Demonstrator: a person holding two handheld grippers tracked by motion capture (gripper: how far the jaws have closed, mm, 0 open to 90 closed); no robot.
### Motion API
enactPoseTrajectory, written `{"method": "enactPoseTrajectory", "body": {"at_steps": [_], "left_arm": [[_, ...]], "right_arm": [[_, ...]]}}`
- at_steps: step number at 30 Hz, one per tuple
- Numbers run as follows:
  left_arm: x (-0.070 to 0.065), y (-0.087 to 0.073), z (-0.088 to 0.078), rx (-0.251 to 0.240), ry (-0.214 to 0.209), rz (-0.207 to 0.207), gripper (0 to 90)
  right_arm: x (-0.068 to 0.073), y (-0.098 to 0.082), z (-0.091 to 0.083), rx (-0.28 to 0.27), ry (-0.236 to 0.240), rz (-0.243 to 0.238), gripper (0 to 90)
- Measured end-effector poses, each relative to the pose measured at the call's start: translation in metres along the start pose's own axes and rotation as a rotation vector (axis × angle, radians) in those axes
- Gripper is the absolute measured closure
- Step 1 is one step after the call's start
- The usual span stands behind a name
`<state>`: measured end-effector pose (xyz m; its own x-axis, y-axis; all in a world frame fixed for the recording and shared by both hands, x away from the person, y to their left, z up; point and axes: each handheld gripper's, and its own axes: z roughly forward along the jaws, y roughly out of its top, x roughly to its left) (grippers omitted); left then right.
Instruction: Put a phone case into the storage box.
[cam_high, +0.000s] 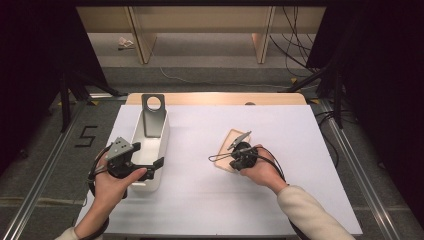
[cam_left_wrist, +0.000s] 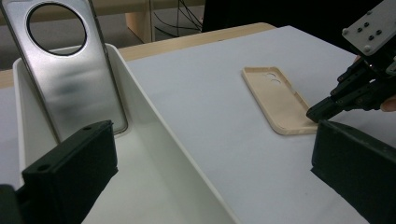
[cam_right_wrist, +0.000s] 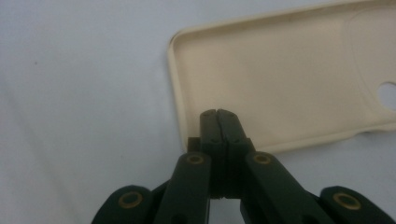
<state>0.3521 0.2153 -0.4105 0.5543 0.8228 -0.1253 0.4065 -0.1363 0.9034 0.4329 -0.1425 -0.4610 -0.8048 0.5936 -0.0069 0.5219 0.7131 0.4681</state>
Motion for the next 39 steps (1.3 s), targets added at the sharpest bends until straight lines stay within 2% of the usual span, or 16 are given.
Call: {"method": "enactPoseTrajectory", "body": {"at_steps": [7, 18, 32, 35, 39], "left_arm": [[-0.001, 0.000, 0.001, 0.004, -0.004, -0.002, 0.1], [-0.001, 0.000, 0.000, 0.002, 0.000, 0.003, 0.1], [-0.003, -0.001, -0.001, -0.002, -0.005, 0.018, 0.1], [-0.004, -0.001, -0.002, -0.006, -0.008, 0.021, 0.1], [-0.007, -0.004, -0.006, -0.013, -0.014, 0.033, 0.1]], "right_arm": [[-0.008, -0.012, -0.008, 0.010, -0.005, -0.008, 90.0], [-0.021, -0.026, -0.019, 0.018, -0.012, 0.013, 90.0], [-0.024, -0.030, -0.022, 0.020, -0.017, 0.014, 90.0], [-0.024, -0.029, -0.024, 0.010, -0.020, 0.012, 86.8], [-0.023, -0.028, -0.028, -0.016, -0.037, -0.027, 77.4]]}}
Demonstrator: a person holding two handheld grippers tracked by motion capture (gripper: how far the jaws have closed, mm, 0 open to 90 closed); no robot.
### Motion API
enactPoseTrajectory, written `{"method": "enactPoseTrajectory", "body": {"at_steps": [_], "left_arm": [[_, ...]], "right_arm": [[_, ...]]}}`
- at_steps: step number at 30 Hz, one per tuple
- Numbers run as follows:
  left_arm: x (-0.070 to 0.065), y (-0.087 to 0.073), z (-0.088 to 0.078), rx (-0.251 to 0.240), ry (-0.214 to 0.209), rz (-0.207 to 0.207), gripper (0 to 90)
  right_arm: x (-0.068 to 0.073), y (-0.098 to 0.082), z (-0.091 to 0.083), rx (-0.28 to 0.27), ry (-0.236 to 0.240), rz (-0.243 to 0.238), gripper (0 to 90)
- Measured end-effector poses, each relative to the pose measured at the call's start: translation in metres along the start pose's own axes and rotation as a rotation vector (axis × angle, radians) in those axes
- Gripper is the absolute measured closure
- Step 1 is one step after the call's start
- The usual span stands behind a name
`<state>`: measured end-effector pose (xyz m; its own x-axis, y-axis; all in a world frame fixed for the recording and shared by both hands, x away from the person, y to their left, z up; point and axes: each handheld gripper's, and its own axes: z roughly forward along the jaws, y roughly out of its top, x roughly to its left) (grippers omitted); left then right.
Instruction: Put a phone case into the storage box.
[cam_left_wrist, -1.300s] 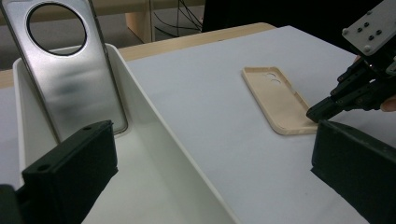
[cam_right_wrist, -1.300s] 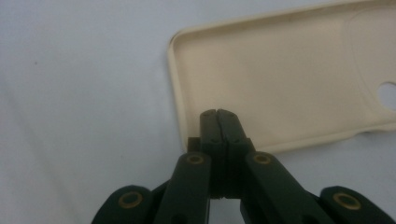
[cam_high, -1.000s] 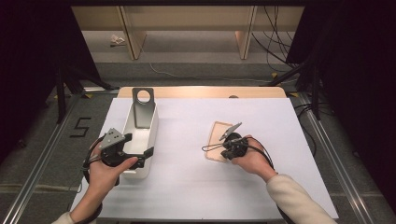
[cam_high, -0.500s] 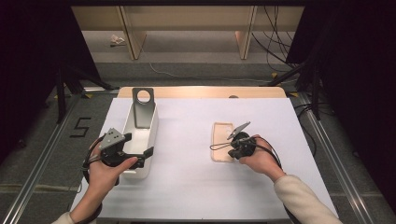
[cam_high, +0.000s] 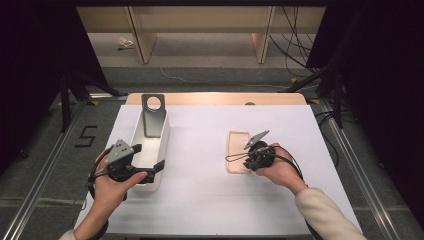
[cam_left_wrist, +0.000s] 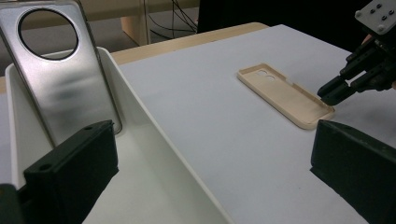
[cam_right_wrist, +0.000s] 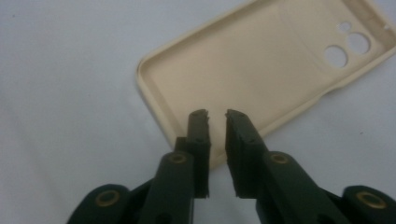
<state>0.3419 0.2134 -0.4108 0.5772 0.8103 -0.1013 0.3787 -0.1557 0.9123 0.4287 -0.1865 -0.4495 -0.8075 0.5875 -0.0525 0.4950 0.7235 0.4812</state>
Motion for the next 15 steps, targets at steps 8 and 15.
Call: {"method": "enactPoseTrajectory", "body": {"at_steps": [8, 15], "left_arm": [[-0.0024, -0.0063, -0.0045, 0.008, -0.009, -0.002, 0.1], [-0.0029, -0.0071, -0.0059, 0.008, -0.011, 0.000, 0.0]], "right_arm": [[0.0032, 0.0041, -0.0056, -0.016, -0.011, -0.124, 50.6], [0.0073, 0.0078, -0.0063, 0.007, 0.021, -0.159, 30.0]]}}
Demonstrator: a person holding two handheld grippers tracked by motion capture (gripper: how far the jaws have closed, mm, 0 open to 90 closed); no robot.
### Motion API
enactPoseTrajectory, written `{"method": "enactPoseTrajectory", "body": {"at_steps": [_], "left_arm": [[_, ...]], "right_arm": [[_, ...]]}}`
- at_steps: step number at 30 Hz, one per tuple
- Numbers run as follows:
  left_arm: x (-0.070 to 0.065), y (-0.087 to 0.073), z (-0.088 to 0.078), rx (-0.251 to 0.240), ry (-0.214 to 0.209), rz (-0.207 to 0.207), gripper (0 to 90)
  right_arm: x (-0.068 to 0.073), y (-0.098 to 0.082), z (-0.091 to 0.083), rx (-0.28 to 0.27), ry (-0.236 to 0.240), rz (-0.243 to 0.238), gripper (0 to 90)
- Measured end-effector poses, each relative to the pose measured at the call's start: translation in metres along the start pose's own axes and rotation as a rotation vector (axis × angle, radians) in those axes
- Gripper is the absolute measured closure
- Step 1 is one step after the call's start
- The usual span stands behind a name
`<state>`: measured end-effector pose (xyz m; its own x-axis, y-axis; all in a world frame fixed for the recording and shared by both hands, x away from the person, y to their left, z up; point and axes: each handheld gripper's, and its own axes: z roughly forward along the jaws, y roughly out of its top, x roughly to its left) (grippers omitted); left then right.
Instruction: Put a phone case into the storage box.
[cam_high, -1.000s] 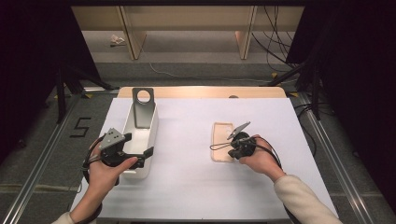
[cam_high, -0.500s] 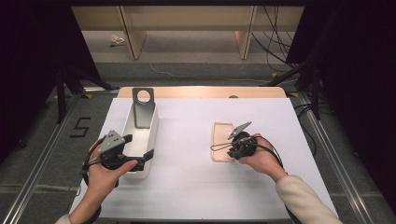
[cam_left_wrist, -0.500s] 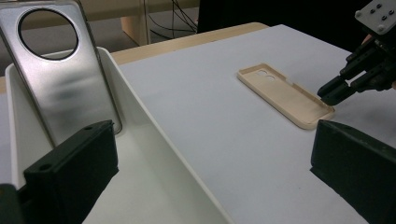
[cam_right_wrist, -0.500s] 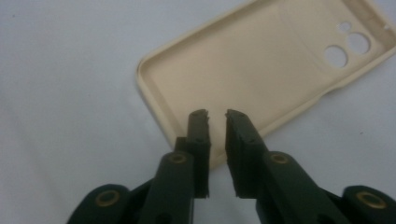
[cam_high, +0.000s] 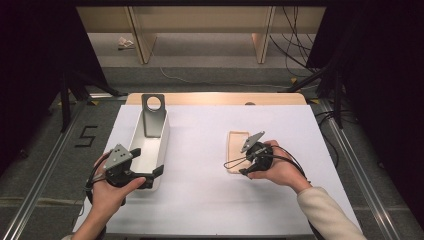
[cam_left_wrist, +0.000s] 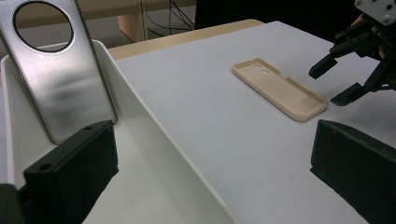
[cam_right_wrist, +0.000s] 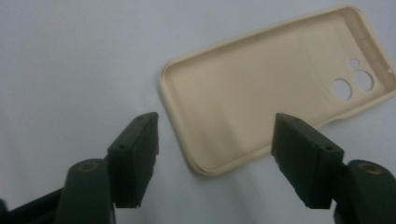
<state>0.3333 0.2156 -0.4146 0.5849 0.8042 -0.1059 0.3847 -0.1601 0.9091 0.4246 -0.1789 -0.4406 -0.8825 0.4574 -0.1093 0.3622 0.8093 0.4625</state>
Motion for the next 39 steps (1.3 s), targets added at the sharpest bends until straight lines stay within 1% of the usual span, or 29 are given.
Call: {"method": "enactPoseTrajectory", "body": {"at_steps": [2, 4, 10, 14, 16, 21, 23, 27, 30, 37, 39], "left_arm": [[0.000, -0.001, 0.000, 0.002, 0.000, 0.000, 0.0], [0.000, -0.001, 0.000, 0.004, -0.002, 0.002, 0.0], [0.000, -0.003, -0.001, 0.008, -0.003, 0.003, 0.0], [-0.001, -0.004, -0.001, 0.013, -0.004, 0.003, 0.0], [-0.001, -0.004, -0.002, 0.013, -0.006, 0.005, 0.0], [-0.001, -0.005, -0.002, 0.014, -0.005, 0.007, 0.0], [-0.001, -0.005, -0.002, 0.016, -0.005, 0.007, 0.0], [0.000, -0.006, -0.002, 0.018, -0.004, 0.007, 0.0], [0.000, -0.006, -0.002, 0.019, -0.004, 0.007, 0.0], [0.000, -0.006, -0.002, 0.020, -0.005, 0.007, 0.0], [0.000, -0.006, -0.002, 0.020, -0.005, 0.007, 0.0]], "right_arm": [[0.000, 0.001, 0.000, -0.005, 0.008, -0.005, 27.8], [0.001, 0.001, -0.001, -0.003, 0.001, -0.005, 23.1], [0.003, 0.002, -0.001, 0.014, 0.004, -0.036, 24.5], [0.004, 0.004, -0.001, 0.037, 0.006, -0.052, 25.6], [0.004, 0.003, 0.000, 0.050, 0.015, -0.059, 25.7], [0.006, 0.003, 0.002, 0.090, 0.007, -0.075, 26.6], [0.006, 0.004, 0.003, 0.099, 0.009, -0.082, 26.8], [0.006, 0.005, 0.005, 0.119, -0.001, -0.104, 27.4], [0.006, 0.006, 0.006, 0.130, 0.004, -0.114, 28.0], [0.007, 0.011, 0.010, 0.140, 0.001, -0.139, 29.0], [0.008, 0.012, 0.011, 0.152, 0.003, -0.151, 30.2]]}}
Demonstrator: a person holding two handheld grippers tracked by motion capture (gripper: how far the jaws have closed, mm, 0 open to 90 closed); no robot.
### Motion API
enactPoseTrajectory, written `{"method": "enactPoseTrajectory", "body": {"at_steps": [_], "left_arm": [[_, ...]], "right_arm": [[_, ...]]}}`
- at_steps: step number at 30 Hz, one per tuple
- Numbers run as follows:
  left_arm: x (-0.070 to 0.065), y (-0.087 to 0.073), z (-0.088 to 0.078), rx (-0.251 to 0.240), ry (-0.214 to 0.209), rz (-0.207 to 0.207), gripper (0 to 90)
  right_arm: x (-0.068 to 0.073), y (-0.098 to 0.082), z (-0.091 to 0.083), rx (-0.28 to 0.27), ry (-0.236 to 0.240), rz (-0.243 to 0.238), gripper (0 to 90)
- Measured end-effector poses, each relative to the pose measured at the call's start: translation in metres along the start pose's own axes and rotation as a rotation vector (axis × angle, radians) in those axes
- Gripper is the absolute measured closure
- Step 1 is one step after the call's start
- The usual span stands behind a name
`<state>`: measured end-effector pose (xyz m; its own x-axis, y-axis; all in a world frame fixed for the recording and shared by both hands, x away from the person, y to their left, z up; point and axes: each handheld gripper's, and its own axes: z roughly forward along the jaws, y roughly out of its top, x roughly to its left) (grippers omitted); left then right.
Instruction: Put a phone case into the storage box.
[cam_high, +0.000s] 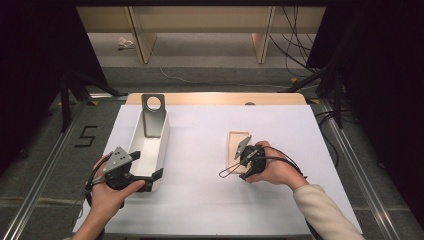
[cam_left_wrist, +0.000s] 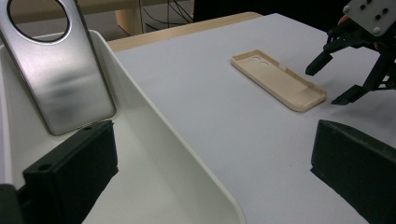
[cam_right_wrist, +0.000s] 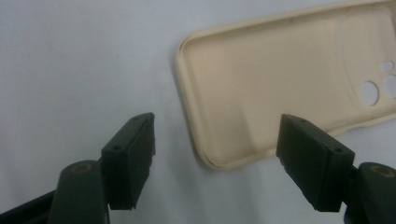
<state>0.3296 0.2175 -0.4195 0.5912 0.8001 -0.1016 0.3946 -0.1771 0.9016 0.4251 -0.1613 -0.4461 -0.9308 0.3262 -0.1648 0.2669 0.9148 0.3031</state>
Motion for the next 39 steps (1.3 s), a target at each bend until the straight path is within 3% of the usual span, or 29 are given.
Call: {"method": "enactPoseTrajectory", "body": {"at_steps": [13, 23, 39], "left_arm": [[0.000, 0.000, 0.001, 0.003, -0.003, 0.000, 0.0], [0.000, 0.000, 0.001, 0.003, -0.005, 0.001, 0.0], [0.000, -0.001, 0.001, 0.004, -0.006, 0.000, 0.0]], "right_arm": [[-0.003, 0.008, 0.008, 0.050, 0.007, -0.034, 33.4], [-0.006, 0.010, 0.010, 0.062, 0.000, -0.035, 33.5], [-0.008, 0.018, 0.013, 0.092, -0.012, -0.084, 36.9]]}}
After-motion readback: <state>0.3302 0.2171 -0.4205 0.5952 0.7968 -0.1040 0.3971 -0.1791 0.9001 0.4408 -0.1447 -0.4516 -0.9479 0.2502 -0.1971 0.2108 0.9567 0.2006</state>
